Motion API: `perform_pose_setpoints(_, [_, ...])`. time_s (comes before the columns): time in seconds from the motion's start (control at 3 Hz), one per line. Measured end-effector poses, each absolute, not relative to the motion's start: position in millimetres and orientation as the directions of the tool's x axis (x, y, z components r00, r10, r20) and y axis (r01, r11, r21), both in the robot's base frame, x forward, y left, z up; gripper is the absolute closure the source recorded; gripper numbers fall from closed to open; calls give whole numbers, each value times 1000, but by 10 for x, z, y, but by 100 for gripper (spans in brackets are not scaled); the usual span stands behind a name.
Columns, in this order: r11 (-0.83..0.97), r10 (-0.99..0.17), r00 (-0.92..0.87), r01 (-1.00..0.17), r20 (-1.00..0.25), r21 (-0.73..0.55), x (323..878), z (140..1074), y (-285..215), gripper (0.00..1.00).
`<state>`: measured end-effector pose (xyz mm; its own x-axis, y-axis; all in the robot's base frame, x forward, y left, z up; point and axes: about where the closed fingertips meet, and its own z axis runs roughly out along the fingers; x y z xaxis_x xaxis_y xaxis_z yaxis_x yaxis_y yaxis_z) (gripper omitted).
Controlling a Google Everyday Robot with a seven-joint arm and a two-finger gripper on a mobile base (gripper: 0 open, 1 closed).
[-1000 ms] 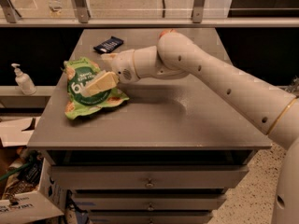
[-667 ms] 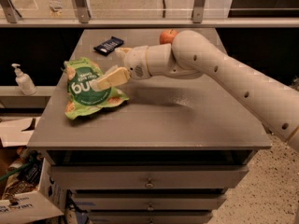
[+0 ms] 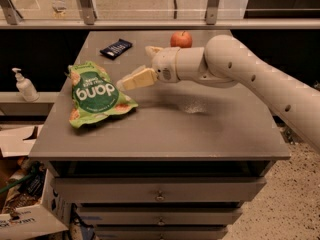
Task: Move rxbar blueberry near apple
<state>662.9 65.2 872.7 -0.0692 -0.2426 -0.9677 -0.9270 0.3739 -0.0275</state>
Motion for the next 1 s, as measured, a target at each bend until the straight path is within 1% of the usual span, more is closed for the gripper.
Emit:
perform_pose_setpoints(0.33, [374, -243, -69, -927, -968, -27, 6629, 8727, 653, 0])
perform_pose_setpoints(0.67, [398, -246, -45, -916, -968, -59, 6777, 8750, 628, 0])
perform_pose_setpoints(1.0, [456, -239, 1, -883, -971, -113, 7178, 8830, 550, 0])
